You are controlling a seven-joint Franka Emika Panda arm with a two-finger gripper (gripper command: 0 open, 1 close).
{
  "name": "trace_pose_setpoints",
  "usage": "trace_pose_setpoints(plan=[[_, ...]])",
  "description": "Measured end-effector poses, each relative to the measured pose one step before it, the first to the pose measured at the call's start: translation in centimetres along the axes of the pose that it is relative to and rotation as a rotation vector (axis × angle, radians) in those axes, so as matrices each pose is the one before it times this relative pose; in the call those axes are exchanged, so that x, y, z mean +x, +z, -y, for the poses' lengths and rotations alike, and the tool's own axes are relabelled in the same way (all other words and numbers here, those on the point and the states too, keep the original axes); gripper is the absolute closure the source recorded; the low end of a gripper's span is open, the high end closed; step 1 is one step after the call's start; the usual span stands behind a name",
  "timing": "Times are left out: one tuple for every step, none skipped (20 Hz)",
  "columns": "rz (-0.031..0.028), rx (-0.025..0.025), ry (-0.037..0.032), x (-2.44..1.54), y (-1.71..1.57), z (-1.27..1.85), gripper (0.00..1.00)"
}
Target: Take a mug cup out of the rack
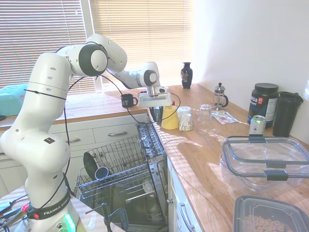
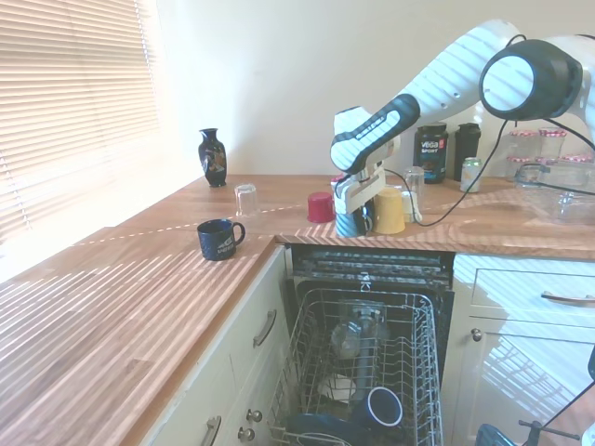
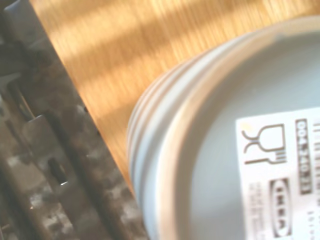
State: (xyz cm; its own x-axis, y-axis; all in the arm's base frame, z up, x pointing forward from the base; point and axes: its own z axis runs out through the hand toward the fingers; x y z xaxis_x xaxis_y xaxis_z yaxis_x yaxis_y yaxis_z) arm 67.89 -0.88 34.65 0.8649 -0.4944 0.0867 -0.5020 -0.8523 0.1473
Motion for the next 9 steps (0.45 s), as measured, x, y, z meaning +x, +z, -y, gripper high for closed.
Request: trace_pose_setpoints(plan=[[-0.00626,0.00220,0.00509,0.074,-0.458,-0.210,0.00],[-0.00731,0.00432,0.00348,0.025,-0.627,-0.232,0.00],[-0.00743,0.00518,0.00285,-0.092,-0.726,-0.266,0.00],[-0.00695,0.00551,0.00240,-0.182,-0.807,-0.305,0.00],[-0.00379,0.00442,0.00161,-0.355,-0.739,-0.405,0.00],[-0.00142,0.00344,0.00135,-0.493,-0.635,-0.466,0.00],[-0.00096,0.00379,0.00144,-0.598,-0.476,-0.498,0.00],[-0.00163,0.00497,0.00021,-0.711,-0.278,-0.505,0.00],[-0.00156,0.00557,-0.00093,-0.909,-0.059,-0.511,0.00]])
